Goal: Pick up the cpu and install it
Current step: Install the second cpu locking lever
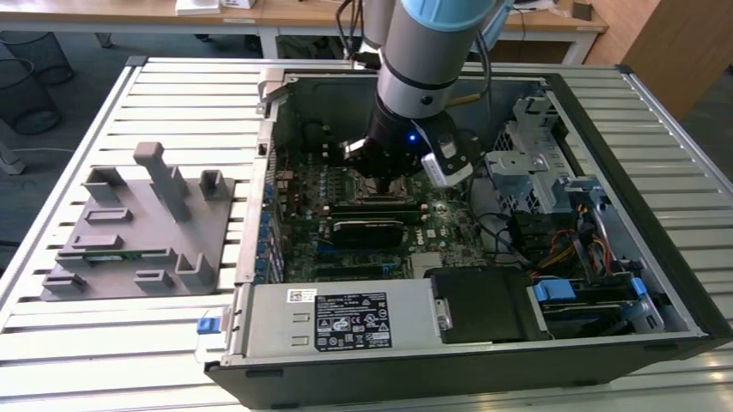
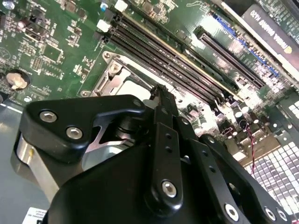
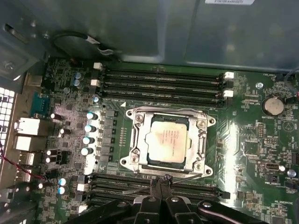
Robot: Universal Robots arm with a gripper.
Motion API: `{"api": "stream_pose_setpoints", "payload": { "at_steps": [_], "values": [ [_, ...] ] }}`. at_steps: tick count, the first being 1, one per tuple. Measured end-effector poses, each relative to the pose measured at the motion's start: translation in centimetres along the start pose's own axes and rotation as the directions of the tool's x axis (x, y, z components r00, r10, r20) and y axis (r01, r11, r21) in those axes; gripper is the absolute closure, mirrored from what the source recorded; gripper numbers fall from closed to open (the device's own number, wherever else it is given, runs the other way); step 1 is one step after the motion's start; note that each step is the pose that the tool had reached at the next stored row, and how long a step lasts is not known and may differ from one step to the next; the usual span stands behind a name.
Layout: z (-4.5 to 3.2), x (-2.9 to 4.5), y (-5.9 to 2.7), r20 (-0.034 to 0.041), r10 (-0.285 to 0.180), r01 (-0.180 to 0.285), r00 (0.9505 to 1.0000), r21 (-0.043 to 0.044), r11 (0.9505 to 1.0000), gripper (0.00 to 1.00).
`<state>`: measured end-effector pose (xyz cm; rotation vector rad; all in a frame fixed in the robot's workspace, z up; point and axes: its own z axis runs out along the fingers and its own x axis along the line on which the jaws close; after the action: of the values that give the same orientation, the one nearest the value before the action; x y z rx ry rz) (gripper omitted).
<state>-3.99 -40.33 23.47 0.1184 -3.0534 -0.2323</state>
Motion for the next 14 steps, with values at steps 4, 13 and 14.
{"api": "stream_pose_setpoints", "payload": {
  "at_steps": [4,13,14],
  "values": [
    [0.49,0.83,-0.02,0.0001,0.000,0.000,1.0000,-0.0010,1.0000,0.89],
    [0.99,1.12,-0.07,0.0000,0.000,0.000,1.0000,-0.0016,1.0000,0.89],
    [1.01,1.12,-0.07,0.0000,0.000,0.000,1.0000,-0.0017,1.0000,0.89]
  ]
}}
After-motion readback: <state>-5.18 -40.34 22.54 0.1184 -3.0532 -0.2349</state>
